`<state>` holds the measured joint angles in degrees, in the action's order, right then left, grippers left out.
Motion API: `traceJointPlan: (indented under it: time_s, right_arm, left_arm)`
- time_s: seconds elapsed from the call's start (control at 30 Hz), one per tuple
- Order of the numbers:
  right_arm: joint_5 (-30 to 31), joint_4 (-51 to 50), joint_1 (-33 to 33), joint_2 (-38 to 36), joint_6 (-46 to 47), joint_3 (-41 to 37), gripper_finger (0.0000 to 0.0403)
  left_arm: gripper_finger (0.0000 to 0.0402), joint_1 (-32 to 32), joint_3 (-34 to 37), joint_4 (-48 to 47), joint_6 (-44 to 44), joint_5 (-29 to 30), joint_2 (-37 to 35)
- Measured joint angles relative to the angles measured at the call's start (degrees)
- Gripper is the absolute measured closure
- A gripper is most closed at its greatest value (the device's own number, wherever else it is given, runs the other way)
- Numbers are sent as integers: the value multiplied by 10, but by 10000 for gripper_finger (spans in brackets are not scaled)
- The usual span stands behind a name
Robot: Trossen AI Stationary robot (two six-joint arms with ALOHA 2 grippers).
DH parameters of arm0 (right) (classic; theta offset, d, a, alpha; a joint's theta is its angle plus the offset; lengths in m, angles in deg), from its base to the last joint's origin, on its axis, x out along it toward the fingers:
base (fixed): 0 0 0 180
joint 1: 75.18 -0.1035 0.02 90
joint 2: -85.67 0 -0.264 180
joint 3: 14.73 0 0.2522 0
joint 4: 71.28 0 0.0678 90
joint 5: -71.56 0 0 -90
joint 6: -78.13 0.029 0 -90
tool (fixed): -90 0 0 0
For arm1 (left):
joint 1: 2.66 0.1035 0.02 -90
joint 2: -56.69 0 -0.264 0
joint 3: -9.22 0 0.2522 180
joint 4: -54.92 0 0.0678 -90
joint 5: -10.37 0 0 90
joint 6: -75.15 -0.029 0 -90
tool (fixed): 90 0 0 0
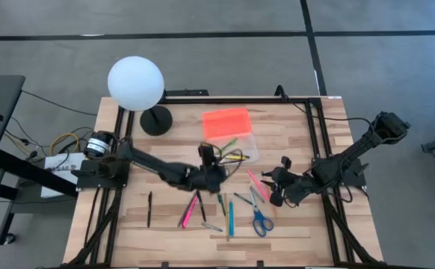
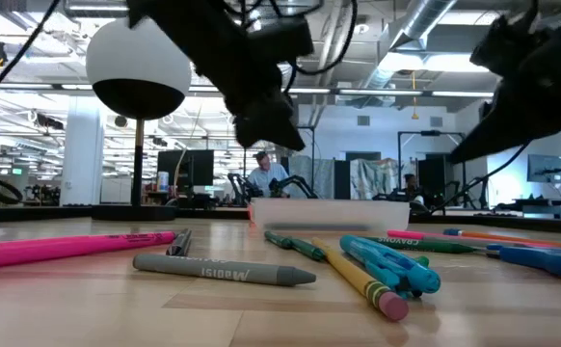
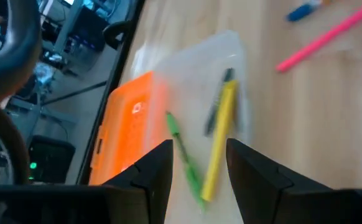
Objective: Pick & place school supplies into a supply box
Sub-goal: Put the orange pencil into the orange supply box
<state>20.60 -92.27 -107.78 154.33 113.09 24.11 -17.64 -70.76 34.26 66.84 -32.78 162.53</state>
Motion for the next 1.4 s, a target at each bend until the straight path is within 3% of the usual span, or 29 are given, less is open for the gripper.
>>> traceJointPlan:
  time_s: [0.2,0.43,0.83,1.07,1.4]
  right_arm:
    - [0,-54,0,0,122,0,285]
    - [-1,-57,0,2,194,0,285]
    - [-4,-32,4,131,245,23,285]
    - [-29,-49,20,194,251,52,285]
    - [-27,-120,20,203,251,96,285]
  left_arm:
    - [259,-82,1,-60,87,74,0]
    - [259,-164,1,-123,193,175,0]
    - [259,-244,1,-260,352,334,1]
    - [259,-244,1,-271,367,340,1]
    - [258,-242,1,-273,369,336,1]
